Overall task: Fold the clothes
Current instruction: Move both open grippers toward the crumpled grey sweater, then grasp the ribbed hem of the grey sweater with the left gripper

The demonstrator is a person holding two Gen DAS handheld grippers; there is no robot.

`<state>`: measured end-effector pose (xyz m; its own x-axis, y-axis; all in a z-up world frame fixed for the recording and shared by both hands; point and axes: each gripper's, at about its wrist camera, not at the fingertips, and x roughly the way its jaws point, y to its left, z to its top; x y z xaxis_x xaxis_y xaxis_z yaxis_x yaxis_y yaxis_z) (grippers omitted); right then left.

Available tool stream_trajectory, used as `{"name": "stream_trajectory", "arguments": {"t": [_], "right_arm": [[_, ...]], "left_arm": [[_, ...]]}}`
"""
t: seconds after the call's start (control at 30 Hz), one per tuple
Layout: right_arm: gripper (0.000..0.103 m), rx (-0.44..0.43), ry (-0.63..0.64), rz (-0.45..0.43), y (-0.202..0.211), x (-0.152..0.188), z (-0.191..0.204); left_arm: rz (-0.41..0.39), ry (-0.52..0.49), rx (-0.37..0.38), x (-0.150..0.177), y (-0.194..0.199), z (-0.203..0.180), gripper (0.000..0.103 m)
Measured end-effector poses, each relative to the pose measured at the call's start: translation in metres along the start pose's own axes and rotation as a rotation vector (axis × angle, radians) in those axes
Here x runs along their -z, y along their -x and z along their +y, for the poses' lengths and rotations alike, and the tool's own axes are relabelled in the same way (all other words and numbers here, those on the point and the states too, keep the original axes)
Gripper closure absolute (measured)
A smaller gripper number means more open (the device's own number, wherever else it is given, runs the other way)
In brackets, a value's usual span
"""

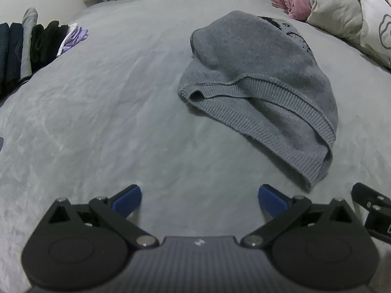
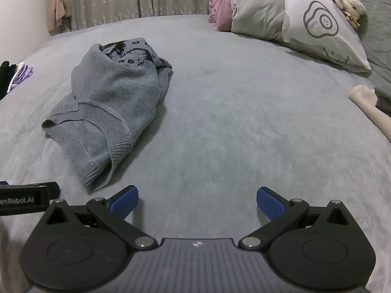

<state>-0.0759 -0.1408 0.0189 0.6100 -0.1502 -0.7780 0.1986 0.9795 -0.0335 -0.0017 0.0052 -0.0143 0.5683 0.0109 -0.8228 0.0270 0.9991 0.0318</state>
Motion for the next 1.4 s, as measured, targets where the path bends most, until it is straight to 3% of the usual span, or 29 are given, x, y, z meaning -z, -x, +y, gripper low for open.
{"name": "stream_trajectory", "arguments": {"t": [0.3, 0.73, 0.93, 1.07, 1.2, 1.3, 1.4], "right_arm": [[0.000, -0.003, -0.007, 0.023, -0.005, 0.002, -0.001], [0.000, 0.001, -0.007, 0.037, -0.009, 0.006, 0.000], [0.000, -0.008, 0.004, 0.035, -0.015, 0.004, 0.002], [0.000, -0.043, 0.041, 0.030, -0.016, -0.001, 0.003], [0.000, -0.091, 0.085, 0.021, -0.018, -0.007, 0.008], [0.000, -0.130, 0.098, 0.009, -0.019, -0.012, 0.008], [0.000, -0.161, 0.109, 0.007, -0.024, -0.020, 0.009]], "left_arm": [[-0.044, -0.057, 0.021, 0.009, -0.005, 0.003, 0.000], [-0.029, -0.118, 0.083, -0.001, -0.010, 0.010, 0.000], [-0.027, -0.036, 0.108, -0.017, -0.014, 0.022, 0.000], [-0.024, 0.047, 0.174, -0.029, -0.017, 0.033, 0.000], [-0.058, 0.136, 0.319, -0.040, -0.018, 0.039, 0.000], [-0.056, 0.145, 0.408, -0.045, -0.020, 0.035, 0.000], [-0.055, 0.117, 0.448, -0.049, -0.024, 0.023, 0.001]]}}
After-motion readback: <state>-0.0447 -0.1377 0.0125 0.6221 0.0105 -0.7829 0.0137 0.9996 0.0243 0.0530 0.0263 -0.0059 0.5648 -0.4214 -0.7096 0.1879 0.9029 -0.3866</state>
